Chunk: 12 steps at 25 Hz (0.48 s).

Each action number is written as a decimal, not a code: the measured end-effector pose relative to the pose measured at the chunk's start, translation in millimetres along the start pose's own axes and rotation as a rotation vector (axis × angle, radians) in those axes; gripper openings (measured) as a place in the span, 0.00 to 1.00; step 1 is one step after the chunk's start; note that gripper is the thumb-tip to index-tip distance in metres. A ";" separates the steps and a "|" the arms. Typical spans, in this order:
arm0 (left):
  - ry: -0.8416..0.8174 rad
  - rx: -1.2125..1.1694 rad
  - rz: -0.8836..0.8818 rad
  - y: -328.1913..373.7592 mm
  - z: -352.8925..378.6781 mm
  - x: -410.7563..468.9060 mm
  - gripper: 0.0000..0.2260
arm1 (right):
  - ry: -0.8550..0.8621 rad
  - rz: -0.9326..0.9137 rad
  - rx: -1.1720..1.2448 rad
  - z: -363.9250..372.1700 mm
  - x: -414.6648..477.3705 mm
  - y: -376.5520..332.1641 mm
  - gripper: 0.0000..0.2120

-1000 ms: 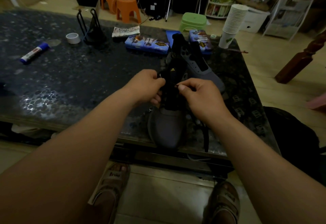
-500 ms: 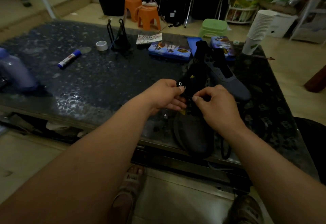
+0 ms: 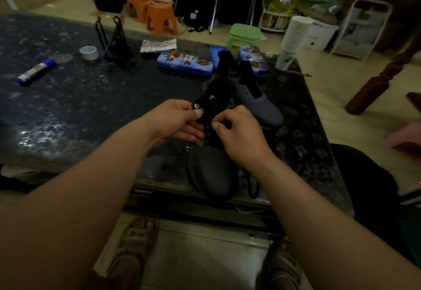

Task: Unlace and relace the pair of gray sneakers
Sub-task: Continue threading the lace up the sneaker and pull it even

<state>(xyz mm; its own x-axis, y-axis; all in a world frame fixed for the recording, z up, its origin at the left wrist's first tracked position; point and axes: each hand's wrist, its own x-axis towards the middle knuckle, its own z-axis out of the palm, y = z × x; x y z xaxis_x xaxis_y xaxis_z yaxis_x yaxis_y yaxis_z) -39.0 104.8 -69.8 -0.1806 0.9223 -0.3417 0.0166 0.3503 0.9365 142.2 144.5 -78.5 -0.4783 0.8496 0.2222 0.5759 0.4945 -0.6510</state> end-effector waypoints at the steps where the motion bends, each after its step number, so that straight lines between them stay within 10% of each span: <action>1: 0.007 0.004 -0.004 0.4 0.1 -0.5 0.05 | 0.011 0.012 0.010 2.9 -0.6 -0.6 0.03; 12: -0.089 0.182 0.089 -2.1 -1.0 -5.8 0.04 | 0.056 0.132 0.031 11.5 1.8 -6.5 0.05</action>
<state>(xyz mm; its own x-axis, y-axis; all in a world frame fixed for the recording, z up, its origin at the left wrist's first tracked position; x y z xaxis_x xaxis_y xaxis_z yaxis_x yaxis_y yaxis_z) -38.9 98.5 -69.8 -0.0827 0.9589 -0.2715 0.2075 0.2831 0.9364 130.0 140.7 -82.2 -0.3616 0.9161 0.1732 0.6103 0.3730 -0.6989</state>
